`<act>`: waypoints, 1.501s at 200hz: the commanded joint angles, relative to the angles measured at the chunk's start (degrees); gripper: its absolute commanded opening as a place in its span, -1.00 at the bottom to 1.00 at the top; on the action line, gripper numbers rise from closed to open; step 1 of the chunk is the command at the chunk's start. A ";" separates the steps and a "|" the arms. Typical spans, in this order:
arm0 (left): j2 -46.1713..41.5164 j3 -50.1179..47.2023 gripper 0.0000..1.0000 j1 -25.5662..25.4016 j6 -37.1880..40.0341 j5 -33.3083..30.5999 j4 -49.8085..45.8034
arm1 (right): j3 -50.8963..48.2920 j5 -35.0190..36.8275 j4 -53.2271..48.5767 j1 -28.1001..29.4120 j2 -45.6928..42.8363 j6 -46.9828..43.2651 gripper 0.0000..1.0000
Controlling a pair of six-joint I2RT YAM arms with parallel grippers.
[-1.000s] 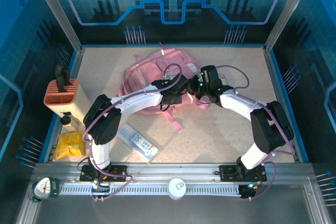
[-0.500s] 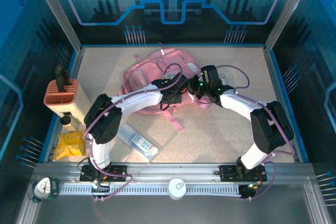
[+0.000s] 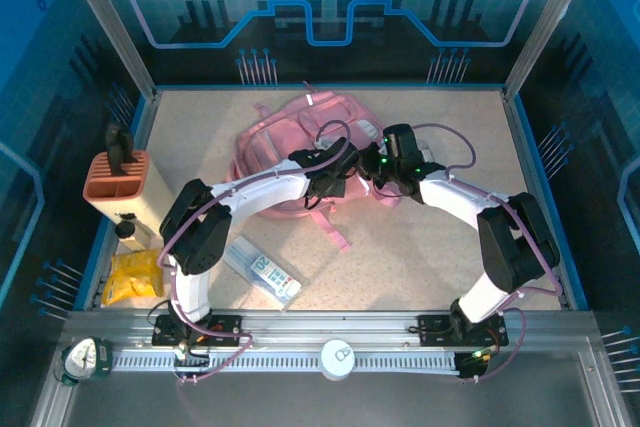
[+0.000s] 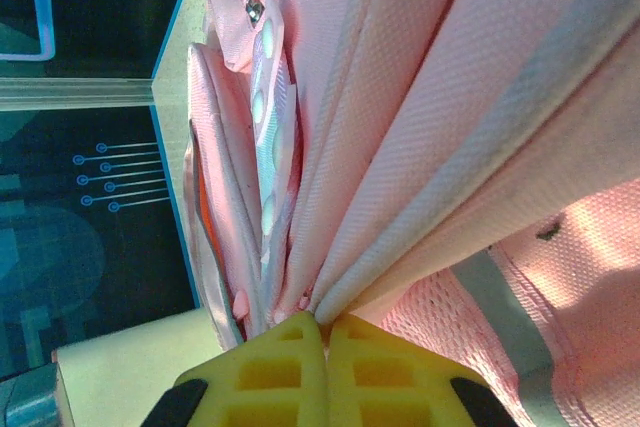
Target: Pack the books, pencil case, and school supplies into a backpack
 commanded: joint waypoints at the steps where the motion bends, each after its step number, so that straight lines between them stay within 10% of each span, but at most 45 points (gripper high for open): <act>1: -2.56 -0.28 -0.88 0.83 2.66 -3.10 -7.97 | 1.02 0.43 2.05 -1.90 -2.27 -1.82 -1.00; 80: -3.18 -6.43 -0.77 2.44 3.63 2.44 -1.49 | 2.14 -0.35 1.27 -2.13 -1.27 -3.60 -1.00; 160: -5.77 -13.73 -0.24 5.48 1.24 11.19 8.78 | -1.15 -1.36 1.69 -0.99 -2.60 -3.76 -1.00; 268: -6.24 -15.63 -0.90 7.17 4.69 11.86 14.64 | -2.11 -0.08 -1.76 1.94 -2.56 -5.25 -1.00; 300: -9.73 -16.32 -1.00 7.07 5.35 10.13 13.02 | -2.46 0.80 -0.95 5.88 -0.19 -2.66 -0.29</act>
